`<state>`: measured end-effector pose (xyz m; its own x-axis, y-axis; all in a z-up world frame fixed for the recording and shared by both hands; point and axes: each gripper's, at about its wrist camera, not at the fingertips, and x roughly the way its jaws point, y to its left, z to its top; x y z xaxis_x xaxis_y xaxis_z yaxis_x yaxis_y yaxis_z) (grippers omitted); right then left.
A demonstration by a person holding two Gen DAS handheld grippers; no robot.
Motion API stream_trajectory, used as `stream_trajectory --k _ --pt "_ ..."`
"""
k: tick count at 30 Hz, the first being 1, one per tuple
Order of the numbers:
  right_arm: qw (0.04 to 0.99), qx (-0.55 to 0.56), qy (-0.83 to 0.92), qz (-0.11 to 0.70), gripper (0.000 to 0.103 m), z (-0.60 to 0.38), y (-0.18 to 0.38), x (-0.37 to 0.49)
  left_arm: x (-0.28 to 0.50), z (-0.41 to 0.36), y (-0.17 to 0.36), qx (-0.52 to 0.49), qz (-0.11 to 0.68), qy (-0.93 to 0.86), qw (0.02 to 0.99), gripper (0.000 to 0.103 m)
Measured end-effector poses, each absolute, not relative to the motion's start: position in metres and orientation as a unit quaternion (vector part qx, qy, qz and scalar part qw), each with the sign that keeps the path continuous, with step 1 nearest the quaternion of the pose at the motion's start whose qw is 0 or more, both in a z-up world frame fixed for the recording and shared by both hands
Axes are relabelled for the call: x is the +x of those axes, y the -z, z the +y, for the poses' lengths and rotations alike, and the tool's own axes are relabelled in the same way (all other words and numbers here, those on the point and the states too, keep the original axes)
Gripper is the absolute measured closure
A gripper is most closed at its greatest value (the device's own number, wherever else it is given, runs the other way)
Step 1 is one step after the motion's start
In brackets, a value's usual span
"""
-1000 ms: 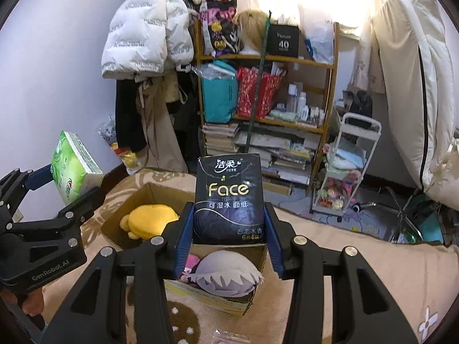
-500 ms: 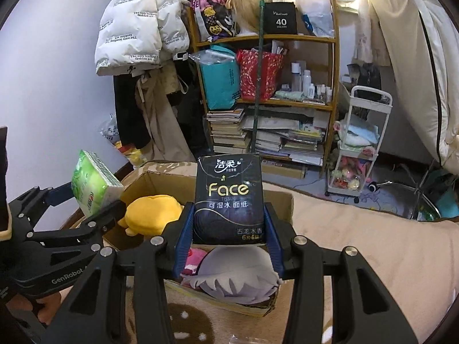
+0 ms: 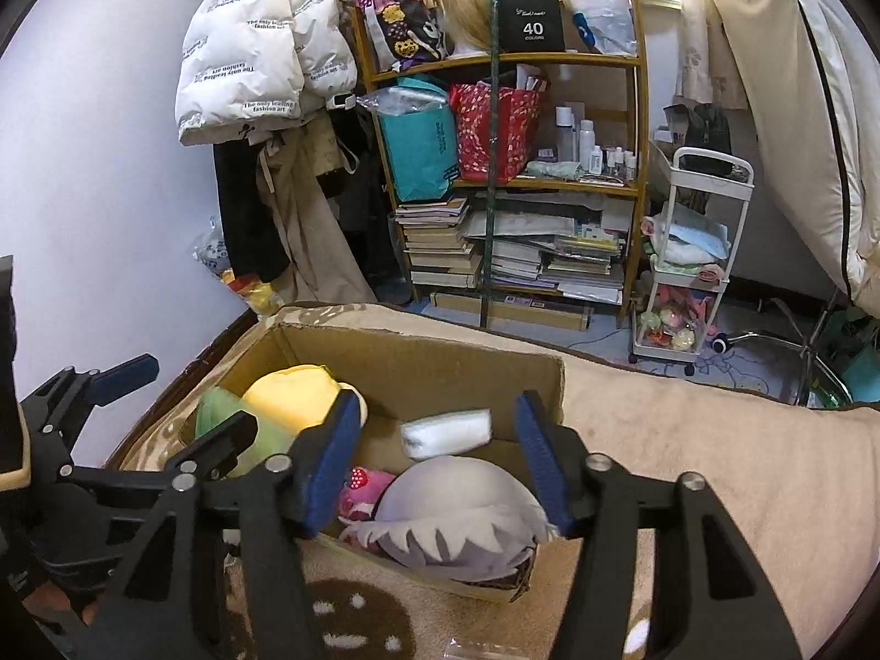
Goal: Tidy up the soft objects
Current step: 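Open the left gripper over the box while the right gripper drops the Face pack inside, then grasp the white pom-pom keychain with the left gripper while the right gripper grasps the bagged purple toy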
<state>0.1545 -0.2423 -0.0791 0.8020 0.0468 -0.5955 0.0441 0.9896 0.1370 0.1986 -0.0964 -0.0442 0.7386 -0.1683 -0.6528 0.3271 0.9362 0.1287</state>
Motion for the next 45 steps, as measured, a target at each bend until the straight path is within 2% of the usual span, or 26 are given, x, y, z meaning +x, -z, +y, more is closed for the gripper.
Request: stream_trajectory --k 3,5,7,9,11,16,20,34,45 --pt "0.946 0.069 0.003 0.315 0.035 -0.242 0.077 0.153 0.198 -0.097 0.044 0.124 0.337 0.129 0.924 0.008" --pt "0.947 0.074 0.0 0.313 0.027 -0.243 0.075 0.151 0.198 -0.096 0.045 0.129 0.34 0.126 0.923 0.008" --pt "0.947 0.074 0.0 0.312 0.026 -0.243 0.073 0.149 0.196 -0.094 0.044 0.132 0.34 0.123 0.923 0.008" --pt "0.947 0.071 0.003 0.312 0.021 -0.241 0.071 0.147 0.195 -0.091 0.042 0.136 0.34 0.117 0.923 0.008" --pt "0.947 0.071 0.008 0.312 0.011 -0.24 0.07 0.143 0.193 -0.088 0.041 0.138 0.341 0.11 0.923 0.008" --pt "0.943 0.07 0.01 0.325 0.01 -0.236 0.068 0.137 0.188 -0.074 0.041 0.133 0.353 0.094 0.921 0.004" --pt "0.941 0.06 0.011 0.332 0.003 -0.228 0.067 0.127 0.183 -0.063 0.043 0.142 0.371 0.088 0.913 0.004" --pt "0.92 0.06 0.029 0.387 0.003 -0.225 0.08 0.101 0.179 -0.047 0.074 0.182 0.452 0.088 0.869 0.004" --pt "0.891 0.052 0.053 0.448 0.003 -0.227 0.118 0.108 0.197 -0.055 0.115 0.183 0.504 0.097 0.839 0.005"
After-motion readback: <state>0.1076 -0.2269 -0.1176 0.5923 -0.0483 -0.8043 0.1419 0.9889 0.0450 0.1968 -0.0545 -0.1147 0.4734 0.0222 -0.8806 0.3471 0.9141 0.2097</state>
